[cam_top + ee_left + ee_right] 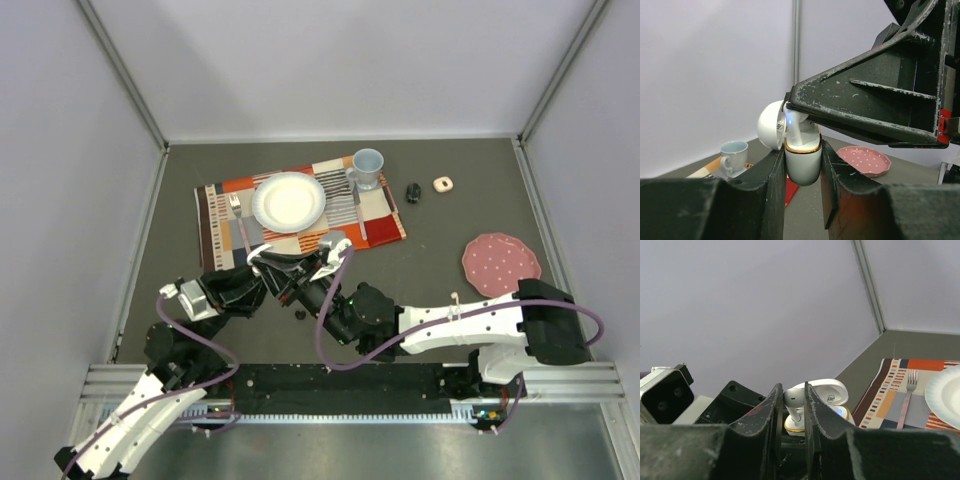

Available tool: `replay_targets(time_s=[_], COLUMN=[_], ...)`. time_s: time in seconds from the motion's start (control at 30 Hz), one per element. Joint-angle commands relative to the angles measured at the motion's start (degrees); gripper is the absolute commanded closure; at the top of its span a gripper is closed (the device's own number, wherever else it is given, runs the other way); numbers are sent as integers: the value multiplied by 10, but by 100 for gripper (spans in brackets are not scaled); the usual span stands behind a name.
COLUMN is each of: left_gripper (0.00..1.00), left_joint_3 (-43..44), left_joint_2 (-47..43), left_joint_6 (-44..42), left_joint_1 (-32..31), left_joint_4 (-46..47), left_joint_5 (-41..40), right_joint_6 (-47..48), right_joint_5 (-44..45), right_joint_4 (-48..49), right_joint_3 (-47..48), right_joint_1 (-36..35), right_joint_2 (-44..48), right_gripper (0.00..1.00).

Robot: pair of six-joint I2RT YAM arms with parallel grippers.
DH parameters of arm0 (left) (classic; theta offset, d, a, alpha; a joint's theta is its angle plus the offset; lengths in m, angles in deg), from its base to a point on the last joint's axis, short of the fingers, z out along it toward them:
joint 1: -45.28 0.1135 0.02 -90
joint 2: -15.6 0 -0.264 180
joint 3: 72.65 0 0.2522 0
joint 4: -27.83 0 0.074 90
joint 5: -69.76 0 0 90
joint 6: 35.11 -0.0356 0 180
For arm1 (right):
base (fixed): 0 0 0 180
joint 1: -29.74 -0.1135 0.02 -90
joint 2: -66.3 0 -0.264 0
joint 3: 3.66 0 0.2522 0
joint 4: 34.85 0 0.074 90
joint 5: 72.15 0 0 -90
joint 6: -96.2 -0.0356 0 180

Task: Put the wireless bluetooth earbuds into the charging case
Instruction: Insert the left earbud into the left side groove of the charging case.

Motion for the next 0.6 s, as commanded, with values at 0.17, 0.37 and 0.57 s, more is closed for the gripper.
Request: replay_targets(time_s=[0.17, 0.37, 0.57], left_gripper=[100, 100, 100], left_joint_3=[8, 11, 15], left_joint_2=[-16, -24, -24], left_joint_6=[8, 0, -4], left_joint_1=[2, 2, 2], left_joint_4=[50, 49, 40], left_joint_5=[-19, -30, -25], right_joint_6=[-6, 7, 31], right_joint_5=[3, 2, 5], right_joint_4=[6, -11, -24], right_joint_3=[3, -1, 7], right_joint_1=[2, 1, -2], right_joint_2=[-13, -14, -17], right_gripper=[100, 100, 98])
